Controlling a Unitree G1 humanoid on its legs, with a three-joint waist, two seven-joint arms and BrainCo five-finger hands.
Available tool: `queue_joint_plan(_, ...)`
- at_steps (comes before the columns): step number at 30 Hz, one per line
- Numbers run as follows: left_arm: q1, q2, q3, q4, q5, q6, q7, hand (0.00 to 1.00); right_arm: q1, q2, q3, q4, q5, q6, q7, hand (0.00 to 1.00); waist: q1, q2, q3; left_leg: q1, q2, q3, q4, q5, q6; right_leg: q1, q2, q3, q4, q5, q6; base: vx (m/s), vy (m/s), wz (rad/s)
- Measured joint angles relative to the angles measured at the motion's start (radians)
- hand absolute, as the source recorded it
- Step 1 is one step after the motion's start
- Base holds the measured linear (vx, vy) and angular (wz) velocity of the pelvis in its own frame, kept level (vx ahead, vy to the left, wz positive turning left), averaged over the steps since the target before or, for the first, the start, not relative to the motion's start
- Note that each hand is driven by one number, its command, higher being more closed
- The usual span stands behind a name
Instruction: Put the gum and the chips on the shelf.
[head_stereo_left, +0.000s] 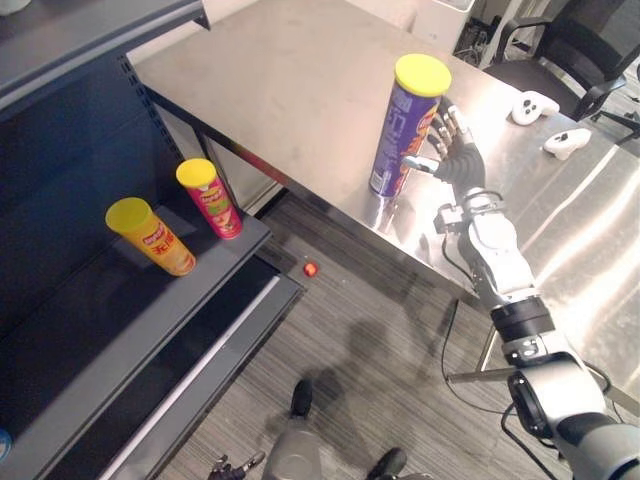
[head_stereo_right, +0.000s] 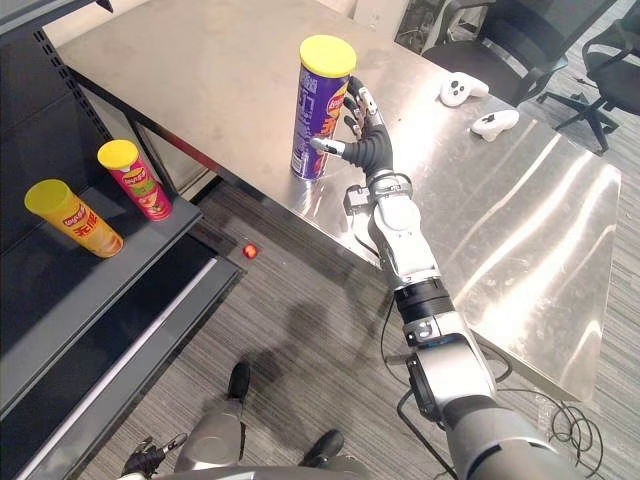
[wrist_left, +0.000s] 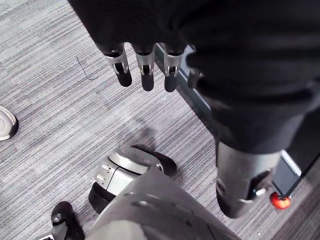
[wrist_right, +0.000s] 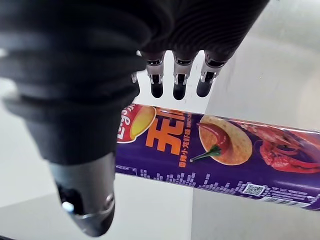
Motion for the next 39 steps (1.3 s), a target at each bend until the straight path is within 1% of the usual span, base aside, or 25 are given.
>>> queue_joint_plan(4, -0.007, 0.0, 0.0, -0.003, -0.001, -0.001, 0.0, 0.0, -0.028, 0.0, 0.0, 0.015, 0.0, 0.0, -0.002, 0.0, 0.003, -0.002, 0.016, -0.001, 0.0, 0.0, 0.0, 0.0, 0.0, -0.001, 0.0, 0.0, 0.0, 0.0, 0.0, 0.0, 0.0, 0.0)
queue_joint_plan(7, -0.012, 0.0, 0.0, -0.01, -0.001, -0.01, 0.0, 0.0, -0.036, 0.0, 0.0, 0.029, 0.0, 0.002, -0.002, 0.0, 0.015, -0.002, 0.025, -0.003, -0.001, -0.002, 0.0, 0.0, 0.0, -0.002, 0.0, -0.002, 0.0, -0.001, -0.001, 0.01, 0.005, 0.01)
queue_joint_plan(15, -0.02, -0.001, 0.0, -0.012, -0.001, -0.018, 0.0, 0.0, -0.075, -0.001, -0.001, 0.029, 0.001, 0.003, -0.01, 0.0, 0.018, -0.005, 0.042, -0.019, -0.008, -0.024, 0.0, 0.001, 0.0, -0.005, -0.002, -0.022, 0.0, -0.002, -0.001, 0.02, 0.019, 0.07)
queue_joint_plan(16, -0.02, 0.0, 0.0, -0.012, -0.001, -0.018, 0.0, 0.0, -0.078, -0.001, -0.001, 0.029, 0.001, 0.003, -0.011, 1.0, 0.019, -0.005, 0.043, -0.021, -0.008, -0.026, 0.0, 0.001, 0.0, -0.006, -0.002, -0.023, 0.0, -0.002, -0.002, 0.02, 0.022, 0.06)
queue_joint_plan(22, -0.022, 0.0, 0.0, -0.031, -0.003, -0.019, 0.002, 0.0, -0.115, -0.001, -0.001, 0.029, 0.003, 0.004, -0.026, 1.0, 0.021, -0.01, 0.056, -0.046, -0.014, -0.032, 0.001, 0.004, 0.003, -0.023, -0.005, -0.034, 0.001, -0.002, -0.002, 0.03, 0.018, 0.05)
queue_joint_plan(26, -0.03, -0.002, 0.0, -0.032, -0.038, -0.022, 0.004, 0.0, -0.127, -0.001, -0.001, 0.031, 0.004, 0.006, -0.027, 1.0, 0.023, -0.01, 0.057, -0.052, -0.016, -0.043, 0.001, 0.004, 0.002, -0.022, -0.004, -0.045, 0.001, -0.002, -0.002, 0.03, 0.018, 0.09)
queue_joint_plan(29, -0.044, -0.003, -0.001, -0.037, -0.039, -0.025, 0.006, 0.0, -0.128, -0.001, -0.001, 0.031, 0.004, 0.007, -0.027, 1.0, 0.036, -0.01, 0.057, -0.051, -0.015, -0.045, 0.001, 0.004, 0.002, -0.021, -0.004, -0.046, 0.002, -0.006, -0.007, 0.01, 0.006, 0.02)
queue_joint_plan(32, -0.049, -0.004, -0.001, -0.041, -0.039, -0.031, 0.009, 0.0, -0.128, 0.0, -0.001, 0.035, 0.004, 0.008, -0.026, 1.0, 0.04, -0.01, 0.057, -0.048, -0.015, -0.043, 0.001, 0.004, 0.002, -0.02, -0.005, -0.045, 0.005, -0.006, -0.008, 0.0, 0.0, 0.0)
queue_joint_plan(37, -0.049, -0.005, -0.001, -0.04, -0.038, -0.031, 0.01, 0.0, -0.128, 0.004, -0.001, 0.028, 0.004, 0.009, -0.026, 1.0, 0.041, -0.01, 0.057, -0.029, -0.013, -0.024, 0.001, 0.004, 0.002, -0.016, -0.011, -0.024, 0.019, -0.01, -0.013, 0.0, 0.03, -0.09)
queue_joint_plan(39, -0.049, -0.006, -0.001, -0.04, -0.038, -0.031, 0.009, 0.0, -0.116, 0.01, -0.001, 0.014, 0.004, 0.009, -0.024, 1.0, 0.036, -0.01, 0.057, -0.018, -0.011, -0.018, 0.001, 0.004, 0.002, -0.012, -0.011, -0.015, 0.02, -0.01, -0.013, -0.02, 0.019, -0.11)
